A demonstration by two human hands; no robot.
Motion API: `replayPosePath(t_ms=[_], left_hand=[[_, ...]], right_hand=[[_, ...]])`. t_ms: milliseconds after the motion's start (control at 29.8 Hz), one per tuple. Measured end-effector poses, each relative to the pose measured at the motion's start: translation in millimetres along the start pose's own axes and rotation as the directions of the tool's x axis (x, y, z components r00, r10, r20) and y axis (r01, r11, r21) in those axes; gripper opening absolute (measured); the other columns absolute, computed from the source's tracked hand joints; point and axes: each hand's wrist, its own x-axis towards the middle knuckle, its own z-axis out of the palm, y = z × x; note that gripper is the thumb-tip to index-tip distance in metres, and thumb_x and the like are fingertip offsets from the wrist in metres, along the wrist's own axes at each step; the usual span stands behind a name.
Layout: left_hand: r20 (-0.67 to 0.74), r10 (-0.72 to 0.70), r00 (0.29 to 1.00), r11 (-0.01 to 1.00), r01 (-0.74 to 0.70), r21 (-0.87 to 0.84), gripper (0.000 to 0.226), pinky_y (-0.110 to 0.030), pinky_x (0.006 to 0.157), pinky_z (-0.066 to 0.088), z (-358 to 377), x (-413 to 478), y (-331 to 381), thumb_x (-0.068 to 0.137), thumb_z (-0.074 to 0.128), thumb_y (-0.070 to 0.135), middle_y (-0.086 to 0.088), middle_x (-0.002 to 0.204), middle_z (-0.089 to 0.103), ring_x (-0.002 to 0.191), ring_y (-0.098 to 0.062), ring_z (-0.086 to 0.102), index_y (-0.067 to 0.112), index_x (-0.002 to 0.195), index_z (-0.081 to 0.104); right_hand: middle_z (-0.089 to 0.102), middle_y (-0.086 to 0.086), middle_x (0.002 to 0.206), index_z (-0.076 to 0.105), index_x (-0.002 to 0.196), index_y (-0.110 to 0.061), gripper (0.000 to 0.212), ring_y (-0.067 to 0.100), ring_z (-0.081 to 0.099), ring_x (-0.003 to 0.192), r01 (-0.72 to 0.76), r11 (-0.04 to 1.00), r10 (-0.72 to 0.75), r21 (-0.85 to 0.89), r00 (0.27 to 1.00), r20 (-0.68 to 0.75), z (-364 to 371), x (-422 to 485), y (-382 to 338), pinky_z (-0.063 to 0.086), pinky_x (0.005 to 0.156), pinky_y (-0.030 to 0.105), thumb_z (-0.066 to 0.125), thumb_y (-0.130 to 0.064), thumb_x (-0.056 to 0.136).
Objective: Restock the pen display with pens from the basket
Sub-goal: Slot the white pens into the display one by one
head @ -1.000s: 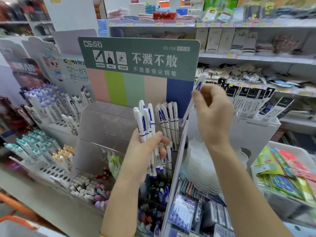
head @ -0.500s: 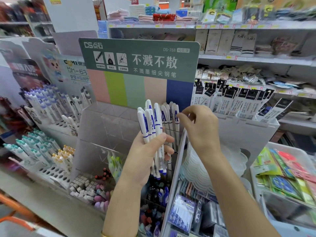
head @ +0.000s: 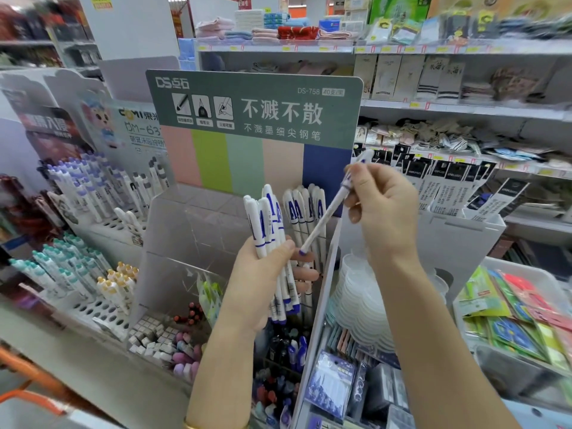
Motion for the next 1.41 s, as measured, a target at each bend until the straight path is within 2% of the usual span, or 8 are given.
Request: replayPosePath(t_ms=[101, 201, 336, 672, 873, 974, 1242, 1410], left_hand=[[-0.048, 0.023, 0.999, 0.999, -0.021, 0.037, 0.011, -0.028, 0.049, 0.053, -1.6, 1.2, -1.6, 0.098, 0.05, 0.007, -0.012, 0.075, 0.07, 0.053, -0.017, 0.064, 0.004, 0.109, 0.052], [-0.056, 0.04, 0.998, 0.998, -0.038, 0.05, 0.007, -0.027, 0.05, 0.053, -0.8, 1.0, -2.0, 0.097, 0.053, 0.008, -0.005, 0.07, 0.069, 0.053, -0.015, 0.064, 0.008, 0.104, 0.053], [-0.039, 0.057, 0.998, 0.998, -0.056, 0.032, 0.006, -0.023, 0.05, 0.051, 0.6, -0.5, -3.5, 0.097, 0.053, 0.009, -0.003, 0.065, 0.064, 0.052, -0.014, 0.062, 0.008, 0.102, 0.055], [0.059, 0.038, 0.998, 0.999, -0.04, 0.024, 0.017, -0.027, 0.055, 0.054, 0.5, -2.8, -0.5, 0.094, 0.055, 0.014, -0.004, 0.072, 0.069, 0.057, -0.015, 0.063, 0.008, 0.11, 0.057], [0.108, 0.024, 0.994, 0.997, -0.032, 0.068, 0.025, -0.032, 0.06, 0.054, 0.0, -0.9, -3.6, 0.09, 0.058, 0.02, -0.004, 0.076, 0.07, 0.059, -0.016, 0.063, 0.009, 0.112, 0.057], [0.149, 0.011, 0.989, 0.998, -0.02, 0.064, 0.024, -0.031, 0.054, 0.052, 2.4, -1.3, -4.7, 0.09, 0.059, 0.018, -0.006, 0.075, 0.068, 0.057, -0.018, 0.061, 0.009, 0.112, 0.06], [0.164, 0.008, 0.986, 0.997, -0.02, 0.073, 0.035, -0.029, 0.051, 0.051, 2.5, -1.7, -5.7, 0.082, 0.062, 0.025, -0.005, 0.075, 0.067, 0.056, -0.019, 0.061, 0.009, 0.113, 0.06], [0.094, -0.017, 0.995, 0.996, 0.009, 0.088, 0.008, -0.028, 0.052, 0.052, -1.6, 1.0, -7.8, 0.097, 0.053, 0.012, -0.006, 0.072, 0.068, 0.055, -0.018, 0.063, 0.008, 0.103, 0.054]], right_hand=[[0.056, -0.002, 0.067, 0.056, 0.077, -0.023, 0.021, 0.015, 0.052, 0.058, 0.184, 0.965, -0.211, -0.185, 0.967, -0.139, -0.5, 8.3, 5.3, 0.045, 0.053, 0.03, 0.054, -0.019, 0.097], [0.057, 0.0, 0.069, 0.058, 0.077, -0.02, 0.019, 0.026, 0.056, 0.065, 0.289, 0.88, -0.327, -0.377, 0.944, -0.041, -0.1, 8.3, 16.6, 0.05, 0.061, 0.045, 0.055, -0.022, 0.096], [0.062, 0.005, 0.075, 0.065, 0.084, -0.007, 0.019, 0.023, 0.058, 0.073, 0.268, 0.769, -0.219, -0.581, 0.963, 0.155, 1.8, 0.9, 34.9, 0.049, 0.07, 0.043, 0.064, -0.024, 0.091], [0.052, 0.002, 0.079, 0.051, 0.076, -0.012, 0.037, 0.021, 0.048, 0.073, 0.203, 0.516, -0.037, -0.832, 0.976, 0.215, 6.8, 2.4, 39.3, 0.035, 0.06, 0.031, 0.064, -0.045, 0.086], [0.058, 0.0, 0.072, 0.064, 0.08, -0.008, 0.025, 0.015, 0.052, 0.069, 0.22, 0.788, -0.153, -0.575, 0.975, 0.164, -1.3, -8.4, 28.4, 0.04, 0.063, 0.028, 0.062, -0.029, 0.091], [0.057, -0.008, 0.063, 0.069, 0.078, -0.009, 0.024, 0.001, 0.051, 0.058, 0.126, 0.913, -0.012, -0.388, 0.959, 0.282, 2.0, -17.7, 14.0, 0.039, 0.057, 0.016, 0.061, -0.027, 0.092], [0.056, -0.01, 0.052, 0.064, 0.085, -0.014, 0.009, 0.002, 0.047, 0.045, -0.233, 0.935, 0.327, -0.266, 0.857, 0.399, 1.6, -11.9, 10.0, 0.035, 0.045, 0.016, 0.064, -0.021, 0.09], [0.06, 0.003, 0.071, 0.059, 0.081, -0.009, 0.017, 0.006, 0.049, 0.052, -0.204, 0.976, 0.198, 0.072, 0.977, 0.075, 0.1, -3.3, 4.8, 0.038, 0.044, 0.017, 0.05, -0.008, 0.096]])
